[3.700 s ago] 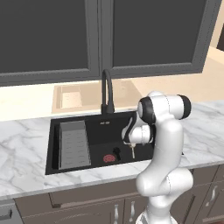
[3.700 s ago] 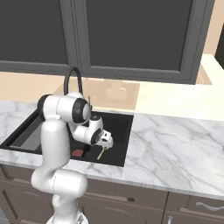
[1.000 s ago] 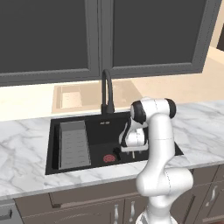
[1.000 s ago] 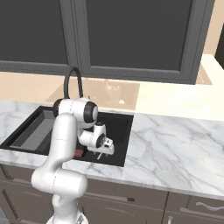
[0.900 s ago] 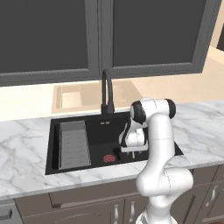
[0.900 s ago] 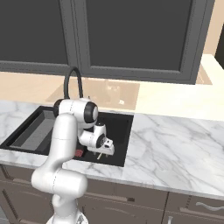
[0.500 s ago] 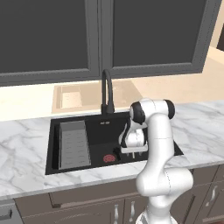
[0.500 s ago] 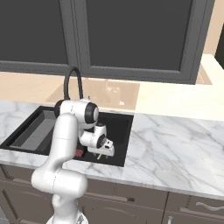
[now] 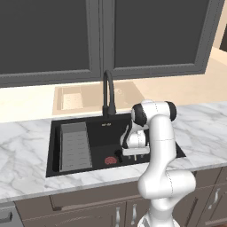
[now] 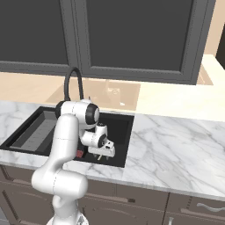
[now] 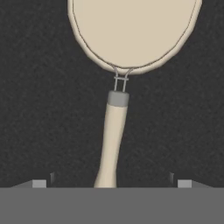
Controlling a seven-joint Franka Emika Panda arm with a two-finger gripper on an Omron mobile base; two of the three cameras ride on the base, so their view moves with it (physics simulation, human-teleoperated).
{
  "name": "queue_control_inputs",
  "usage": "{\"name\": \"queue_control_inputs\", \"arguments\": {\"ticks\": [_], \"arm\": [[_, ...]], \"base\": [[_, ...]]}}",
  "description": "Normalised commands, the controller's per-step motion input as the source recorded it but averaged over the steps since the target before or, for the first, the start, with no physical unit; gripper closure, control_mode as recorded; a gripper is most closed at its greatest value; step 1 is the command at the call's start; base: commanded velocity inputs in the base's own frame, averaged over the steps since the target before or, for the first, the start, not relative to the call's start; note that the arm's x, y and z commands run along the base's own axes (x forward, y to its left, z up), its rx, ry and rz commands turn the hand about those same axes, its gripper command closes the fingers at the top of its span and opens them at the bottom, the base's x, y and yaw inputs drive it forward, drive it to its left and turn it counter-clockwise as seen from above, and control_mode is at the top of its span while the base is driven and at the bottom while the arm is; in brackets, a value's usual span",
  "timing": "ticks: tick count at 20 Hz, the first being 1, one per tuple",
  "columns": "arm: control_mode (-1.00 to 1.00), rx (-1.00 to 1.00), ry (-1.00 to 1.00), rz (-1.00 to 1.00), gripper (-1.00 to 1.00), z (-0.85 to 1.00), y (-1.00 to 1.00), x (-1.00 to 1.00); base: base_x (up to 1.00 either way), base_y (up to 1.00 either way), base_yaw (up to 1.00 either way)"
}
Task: Pick up the dish brush and dish brush from the sink, and place them back in the cabinet, and close the cabinet doors.
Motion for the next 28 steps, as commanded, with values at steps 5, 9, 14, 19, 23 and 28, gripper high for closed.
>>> {"name": "queue_control_inputs", "arguments": {"ticks": [5,9,14,19,23,28], "arm": [[-1.0,0.0,0.03,0.0,-1.0,-0.13,0.03,0.0],[-1.0,0.0,0.0,0.0,-1.0,0.0,0.0,0.0],[-1.0,0.0,0.0,0.0,-1.0,0.0,0.0,0.0],[-1.0,0.0,0.0,0.0,-1.0,0.0,0.0,0.0],[-1.0,0.0,0.01,0.0,-1.0,0.0,0.0,0.0],[-1.0,0.0,0.0,0.0,-1.0,0.03,0.0,0.0]], "base": [[0.0,0.0,0.0],[0.0,0.0,0.0],[0.0,0.0,0.0],[0.0,0.0,0.0],[0.0,0.0,0.0],[0.0,0.0,0.0]]}}
